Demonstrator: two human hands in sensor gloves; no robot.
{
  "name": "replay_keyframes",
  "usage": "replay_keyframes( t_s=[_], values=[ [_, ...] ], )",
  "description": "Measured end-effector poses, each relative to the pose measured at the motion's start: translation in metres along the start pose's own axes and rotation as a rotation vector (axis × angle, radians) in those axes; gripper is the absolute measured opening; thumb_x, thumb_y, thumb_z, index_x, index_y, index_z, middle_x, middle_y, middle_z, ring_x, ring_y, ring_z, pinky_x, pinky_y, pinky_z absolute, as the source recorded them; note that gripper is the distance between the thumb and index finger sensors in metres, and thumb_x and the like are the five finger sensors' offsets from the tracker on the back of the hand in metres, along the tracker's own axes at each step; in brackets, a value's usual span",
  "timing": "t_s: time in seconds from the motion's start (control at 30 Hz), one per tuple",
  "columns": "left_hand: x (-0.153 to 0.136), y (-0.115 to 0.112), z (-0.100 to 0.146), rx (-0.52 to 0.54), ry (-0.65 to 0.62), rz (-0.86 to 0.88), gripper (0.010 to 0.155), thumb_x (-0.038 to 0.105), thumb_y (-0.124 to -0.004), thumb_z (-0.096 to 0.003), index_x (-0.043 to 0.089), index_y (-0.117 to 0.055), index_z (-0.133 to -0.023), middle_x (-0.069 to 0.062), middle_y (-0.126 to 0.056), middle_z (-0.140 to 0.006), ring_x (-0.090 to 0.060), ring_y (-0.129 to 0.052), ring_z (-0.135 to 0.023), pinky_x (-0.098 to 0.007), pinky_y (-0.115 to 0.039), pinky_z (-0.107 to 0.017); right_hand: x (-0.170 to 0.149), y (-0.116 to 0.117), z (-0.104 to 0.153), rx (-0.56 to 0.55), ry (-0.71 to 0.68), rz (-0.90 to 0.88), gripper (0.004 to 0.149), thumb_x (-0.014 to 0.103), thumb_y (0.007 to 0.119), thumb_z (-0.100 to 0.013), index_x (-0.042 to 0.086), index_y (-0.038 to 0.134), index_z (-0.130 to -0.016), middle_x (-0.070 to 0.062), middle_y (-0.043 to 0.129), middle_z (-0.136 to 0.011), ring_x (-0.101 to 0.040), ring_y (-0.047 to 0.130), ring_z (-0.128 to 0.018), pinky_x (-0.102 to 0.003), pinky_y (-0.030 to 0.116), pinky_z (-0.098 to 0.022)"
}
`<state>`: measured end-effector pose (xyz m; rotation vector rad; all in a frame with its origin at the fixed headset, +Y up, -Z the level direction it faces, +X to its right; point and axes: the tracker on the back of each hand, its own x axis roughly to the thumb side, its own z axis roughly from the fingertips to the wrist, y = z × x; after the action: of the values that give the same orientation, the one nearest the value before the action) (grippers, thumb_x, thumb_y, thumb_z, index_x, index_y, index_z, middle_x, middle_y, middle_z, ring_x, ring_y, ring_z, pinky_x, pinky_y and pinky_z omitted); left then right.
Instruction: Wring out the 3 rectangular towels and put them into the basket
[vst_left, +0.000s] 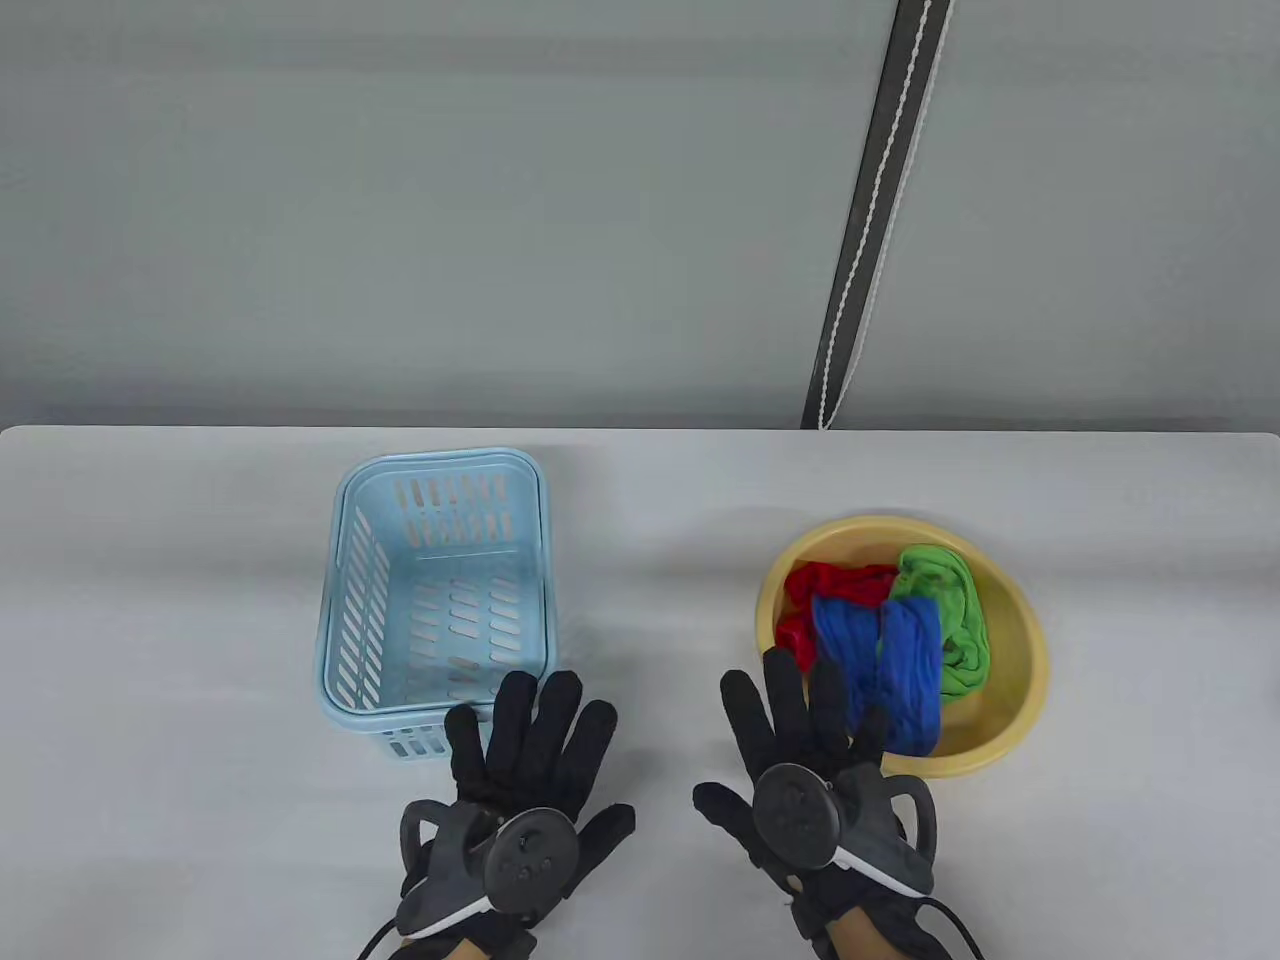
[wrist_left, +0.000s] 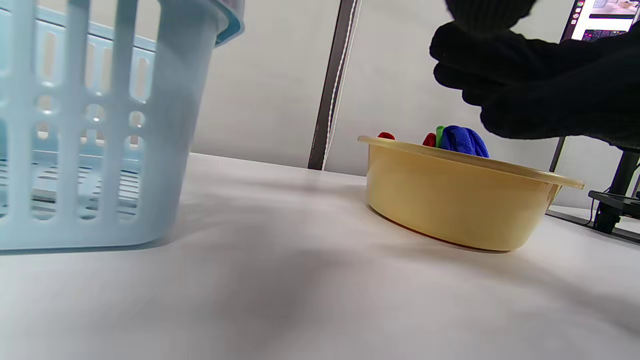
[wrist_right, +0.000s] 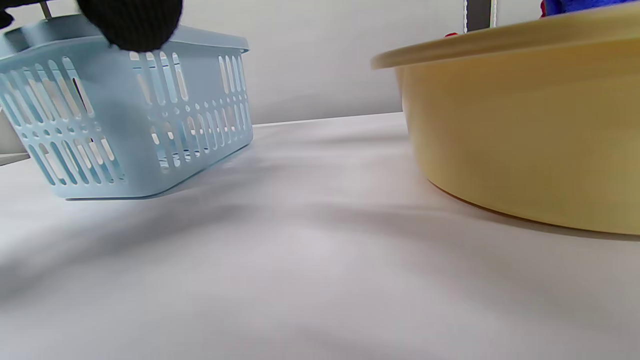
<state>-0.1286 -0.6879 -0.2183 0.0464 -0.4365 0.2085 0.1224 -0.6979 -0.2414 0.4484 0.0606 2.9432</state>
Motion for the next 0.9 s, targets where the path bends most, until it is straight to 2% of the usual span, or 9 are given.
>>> replay_keyframes(
  t_s=[0.33,0.47,0.6,0.7,0.8,0.9],
  values=[
    [0.0,0.002,0.001,0.013,0.0,0.001,0.089,0.071,-0.057,-0.0534,0.03,-0.012,-0.118,-0.01,-0.009,-0.126,-0.049,-0.009,-0.111,-0.079,-0.017,-0.068,0.002,0.001,0.001,-0.006,0.004,0.0,0.097,0.063,0.071,-0.056,0.027,0.002,-0.114,-0.021,0.004,-0.121,-0.054,0.002,-0.108,-0.084,0.016,-0.065],
    [-0.001,0.002,0.001,0.012,0.004,0.005,0.089,0.071,-0.057,-0.0534,0.03,-0.012,-0.118,-0.01,-0.009,-0.126,-0.049,-0.008,-0.111,-0.079,-0.017,-0.068,-0.002,-0.005,0.002,-0.035,0.027,-0.019,0.094,0.061,0.071,-0.056,0.027,0.006,-0.115,-0.023,0.011,-0.122,-0.055,0.01,-0.11,-0.083,0.023,-0.068],
    [0.0,0.002,0.0,0.011,-0.003,-0.001,0.088,0.071,-0.057,-0.0535,0.03,-0.012,-0.118,-0.01,-0.009,-0.126,-0.049,-0.009,-0.111,-0.079,-0.017,-0.068,-0.021,-0.033,0.001,-0.142,0.144,-0.077,0.09,0.059,0.073,-0.057,0.025,0.017,-0.119,-0.026,0.028,-0.124,-0.057,0.037,-0.112,-0.08,0.043,-0.07],
    [0.0,0.003,0.0,0.014,-0.005,-0.006,0.088,0.071,-0.057,-0.0535,0.03,-0.013,-0.118,-0.01,-0.009,-0.126,-0.049,-0.009,-0.111,-0.079,-0.017,-0.068,-0.052,-0.066,-0.009,-0.252,0.362,-0.119,0.086,0.056,0.076,-0.058,0.017,0.03,-0.12,-0.031,0.048,-0.118,-0.057,0.062,-0.101,-0.071,0.061,-0.066],
    [0.0,0.002,0.0,0.015,-0.003,-0.001,0.088,0.071,-0.057,-0.0536,0.03,-0.013,-0.118,-0.01,-0.009,-0.126,-0.048,-0.009,-0.111,-0.079,-0.017,-0.068,-0.086,-0.086,-0.029,-0.163,0.545,-0.094,0.085,0.055,0.078,-0.058,0.009,0.038,-0.117,-0.032,0.06,-0.112,-0.053,0.078,-0.089,-0.062,0.071,-0.059],
    [-0.001,0.002,-0.001,0.008,0.004,-0.004,0.088,0.071,-0.057,-0.0535,0.03,-0.013,-0.118,-0.01,-0.009,-0.126,-0.049,-0.009,-0.111,-0.079,-0.017,-0.068,-0.116,-0.085,-0.051,0.104,0.728,-0.084,0.09,0.058,0.078,-0.056,0.003,0.04,-0.116,-0.033,0.065,-0.108,-0.051,0.083,-0.084,-0.059,0.075,-0.056]
  ],
)
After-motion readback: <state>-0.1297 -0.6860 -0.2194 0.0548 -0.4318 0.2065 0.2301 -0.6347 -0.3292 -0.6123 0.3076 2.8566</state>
